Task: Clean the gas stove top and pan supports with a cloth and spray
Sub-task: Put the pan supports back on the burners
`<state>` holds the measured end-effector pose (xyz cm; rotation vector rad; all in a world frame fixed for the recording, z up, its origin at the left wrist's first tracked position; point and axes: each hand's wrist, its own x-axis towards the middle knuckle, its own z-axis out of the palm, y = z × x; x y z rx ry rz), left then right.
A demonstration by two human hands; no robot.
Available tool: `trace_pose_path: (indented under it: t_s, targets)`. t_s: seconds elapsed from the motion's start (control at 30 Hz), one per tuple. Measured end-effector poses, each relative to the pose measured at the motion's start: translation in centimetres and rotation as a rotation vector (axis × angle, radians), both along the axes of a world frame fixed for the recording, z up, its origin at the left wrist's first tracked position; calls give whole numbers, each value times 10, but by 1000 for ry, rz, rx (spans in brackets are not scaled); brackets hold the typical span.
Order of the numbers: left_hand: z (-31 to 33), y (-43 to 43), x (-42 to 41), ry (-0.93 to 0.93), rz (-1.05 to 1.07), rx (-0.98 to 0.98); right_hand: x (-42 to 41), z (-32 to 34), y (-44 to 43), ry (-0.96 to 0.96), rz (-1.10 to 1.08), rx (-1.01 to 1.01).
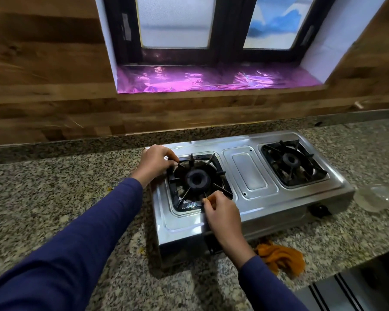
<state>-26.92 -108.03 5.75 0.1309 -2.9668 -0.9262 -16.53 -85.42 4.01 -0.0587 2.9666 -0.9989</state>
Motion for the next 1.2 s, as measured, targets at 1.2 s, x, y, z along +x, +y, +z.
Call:
trace_pose_path:
  t_s: [1.2]
  targets:
    - [-10, -19, 144, 97, 203, 617, 46, -16, -61, 304, 536, 130]
